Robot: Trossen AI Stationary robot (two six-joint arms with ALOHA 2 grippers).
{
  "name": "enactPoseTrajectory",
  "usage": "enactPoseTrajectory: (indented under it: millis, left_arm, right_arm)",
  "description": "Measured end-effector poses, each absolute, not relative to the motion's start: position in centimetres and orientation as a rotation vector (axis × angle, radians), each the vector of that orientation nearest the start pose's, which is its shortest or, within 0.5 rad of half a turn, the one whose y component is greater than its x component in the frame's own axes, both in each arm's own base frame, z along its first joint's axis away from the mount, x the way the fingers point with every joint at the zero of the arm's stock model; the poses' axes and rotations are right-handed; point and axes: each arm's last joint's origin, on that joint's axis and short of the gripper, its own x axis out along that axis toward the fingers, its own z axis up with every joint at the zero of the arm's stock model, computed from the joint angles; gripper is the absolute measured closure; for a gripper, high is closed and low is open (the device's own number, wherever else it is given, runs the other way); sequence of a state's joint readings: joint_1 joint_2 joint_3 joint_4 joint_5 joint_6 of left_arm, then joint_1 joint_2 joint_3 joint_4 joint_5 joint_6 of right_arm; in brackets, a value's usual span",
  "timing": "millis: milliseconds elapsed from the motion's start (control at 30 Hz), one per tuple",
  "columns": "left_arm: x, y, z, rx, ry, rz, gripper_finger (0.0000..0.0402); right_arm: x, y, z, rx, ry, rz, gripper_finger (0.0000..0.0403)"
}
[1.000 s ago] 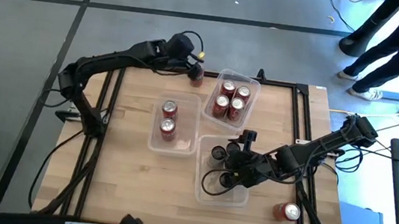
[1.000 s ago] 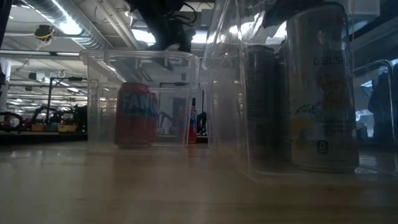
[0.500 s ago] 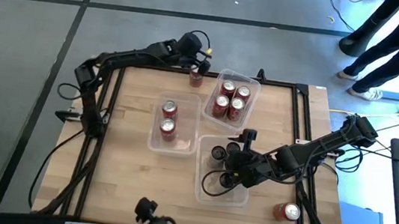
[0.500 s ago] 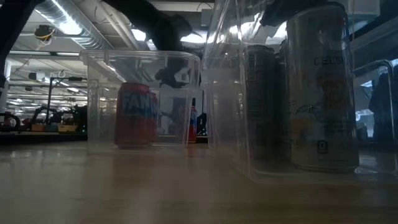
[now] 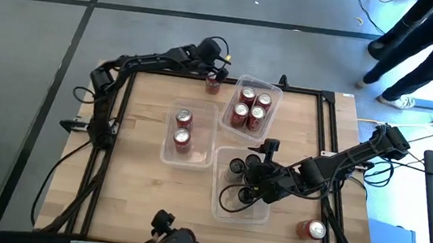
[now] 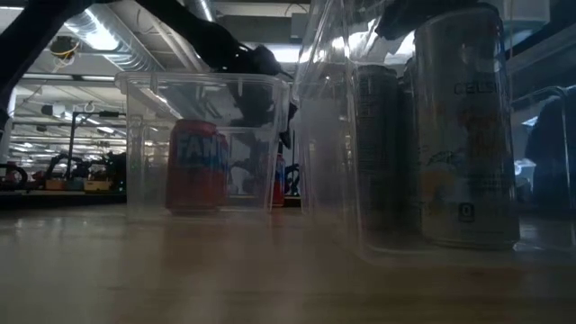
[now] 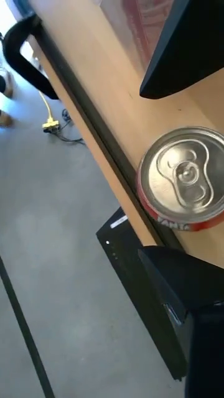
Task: Sort soda cans
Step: Put the red soda can into the middle transparent bin
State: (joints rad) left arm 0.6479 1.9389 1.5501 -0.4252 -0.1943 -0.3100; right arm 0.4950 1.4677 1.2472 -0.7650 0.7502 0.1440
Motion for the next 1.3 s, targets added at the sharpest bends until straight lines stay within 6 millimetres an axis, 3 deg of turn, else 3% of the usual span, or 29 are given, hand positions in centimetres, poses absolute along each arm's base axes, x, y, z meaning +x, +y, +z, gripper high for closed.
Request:
enactPoseTrajectory:
  millis: [300,533,833,1033,1300]
  left_arm:
    - [34.8,26.9,20.7,-0.483,0.79,0.92,0.0009]
    - [34.9,26.8,20.0,-0.484,0.819,0.917,0.0011]
    - [34.9,26.7,20.1,-0.463,0.831,0.91,0.0085]
    - [34.7,26.0,21.5,-0.446,0.819,0.894,0.0107]
    - [34.1,23.5,26.3,-0.375,0.749,0.865,0.0097]
  right_arm:
    - [26.8,12.2,29.7,-0.436,0.778,-0.292,0.0052]
    - [26.8,12.2,29.7,-0.436,0.778,-0.292,0.0052]
    - [26.8,12.2,29.7,-0.434,0.777,-0.293,0.0052]
    - [26.8,12.2,29.7,-0.429,0.776,-0.296,0.0052]
    - [26.8,12.2,29.7,-0.427,0.776,-0.296,0.0052]
